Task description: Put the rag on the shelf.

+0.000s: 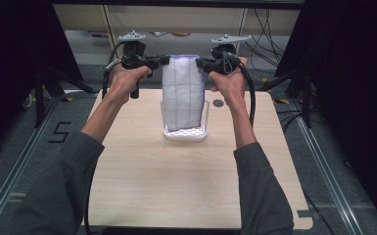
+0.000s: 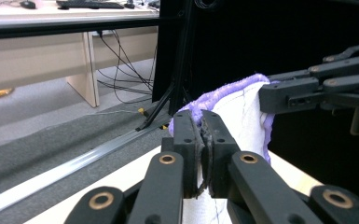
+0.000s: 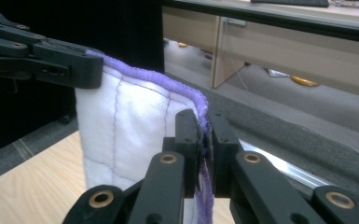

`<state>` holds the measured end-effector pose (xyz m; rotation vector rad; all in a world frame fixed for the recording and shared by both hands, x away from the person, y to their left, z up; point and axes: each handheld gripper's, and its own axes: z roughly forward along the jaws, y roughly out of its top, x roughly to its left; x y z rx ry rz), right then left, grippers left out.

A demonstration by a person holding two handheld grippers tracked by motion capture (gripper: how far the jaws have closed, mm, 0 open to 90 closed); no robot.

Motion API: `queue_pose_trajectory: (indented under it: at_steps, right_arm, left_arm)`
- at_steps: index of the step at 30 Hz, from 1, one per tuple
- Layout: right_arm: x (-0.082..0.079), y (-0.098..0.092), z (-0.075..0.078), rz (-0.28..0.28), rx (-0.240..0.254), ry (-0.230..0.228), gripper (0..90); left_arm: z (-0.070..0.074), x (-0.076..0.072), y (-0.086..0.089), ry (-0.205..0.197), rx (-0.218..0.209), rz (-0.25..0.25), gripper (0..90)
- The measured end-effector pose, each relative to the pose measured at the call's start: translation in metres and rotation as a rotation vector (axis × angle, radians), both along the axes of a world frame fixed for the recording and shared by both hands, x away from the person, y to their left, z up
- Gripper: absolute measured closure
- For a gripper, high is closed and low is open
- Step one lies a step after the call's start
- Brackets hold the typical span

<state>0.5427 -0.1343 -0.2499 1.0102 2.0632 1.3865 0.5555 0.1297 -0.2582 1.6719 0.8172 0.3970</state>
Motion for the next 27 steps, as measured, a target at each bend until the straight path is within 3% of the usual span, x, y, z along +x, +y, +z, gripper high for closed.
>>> queue_pose_trajectory:
  at_steps: [7,11,18,27]
  right_arm:
    - [0.023,0.001,-0.020,-0.020,0.001,-0.007,84.9]
    - [0.033,0.004,-0.033,-0.043,-0.013,0.022,84.8]
    - [0.048,0.006,-0.057,-0.073,-0.053,0.055,84.7]
    - [0.055,0.001,-0.083,-0.094,-0.059,0.147,84.2]
  left_arm:
    - [-0.016,0.019,-0.001,0.033,-0.019,0.020,84.9]
    - [-0.031,0.030,-0.003,0.056,-0.018,0.039,84.9]
    - [-0.051,0.039,-0.011,0.068,0.050,0.065,84.9]
    - [-0.077,0.047,-0.021,0.118,0.116,0.057,84.7]
